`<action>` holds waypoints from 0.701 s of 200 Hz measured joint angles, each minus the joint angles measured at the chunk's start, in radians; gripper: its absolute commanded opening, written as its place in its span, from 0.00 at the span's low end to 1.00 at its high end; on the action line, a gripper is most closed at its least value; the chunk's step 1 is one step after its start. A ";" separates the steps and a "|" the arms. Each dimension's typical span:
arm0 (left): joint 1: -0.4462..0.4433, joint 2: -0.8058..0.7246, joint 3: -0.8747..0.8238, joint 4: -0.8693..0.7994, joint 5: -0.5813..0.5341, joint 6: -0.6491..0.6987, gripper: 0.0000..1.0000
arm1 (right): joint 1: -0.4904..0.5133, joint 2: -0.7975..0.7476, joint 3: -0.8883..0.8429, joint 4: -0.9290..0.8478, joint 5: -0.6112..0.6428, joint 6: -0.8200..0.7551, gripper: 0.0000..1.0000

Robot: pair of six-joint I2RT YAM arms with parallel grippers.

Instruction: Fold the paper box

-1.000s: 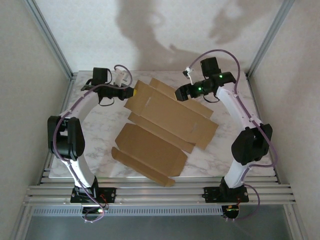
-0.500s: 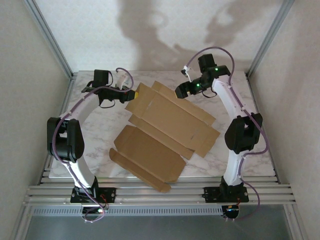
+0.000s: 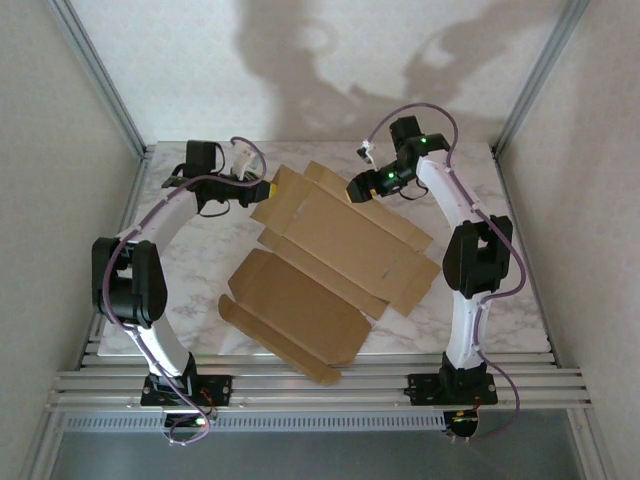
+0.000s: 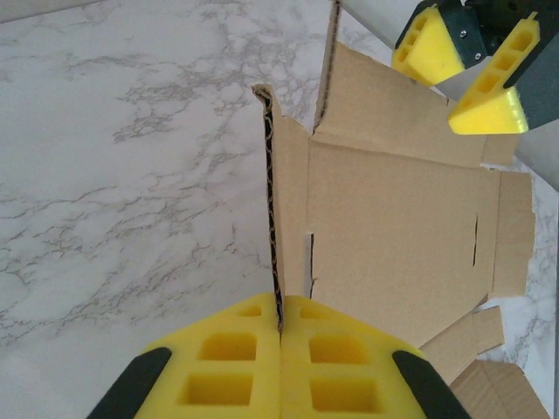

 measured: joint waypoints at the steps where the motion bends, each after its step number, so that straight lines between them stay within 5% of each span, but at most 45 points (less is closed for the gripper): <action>1: 0.000 0.000 0.000 0.000 0.000 0.000 0.07 | 0.000 0.000 0.000 -0.001 -0.002 0.000 0.68; 80: 0.000 0.000 -0.003 0.049 -0.004 -0.027 0.09 | 0.001 -0.036 -0.042 -0.008 -0.038 -0.004 0.35; 140: 0.000 0.000 -0.007 0.070 -0.005 -0.053 0.09 | 0.030 -0.077 -0.066 -0.006 -0.026 0.000 0.22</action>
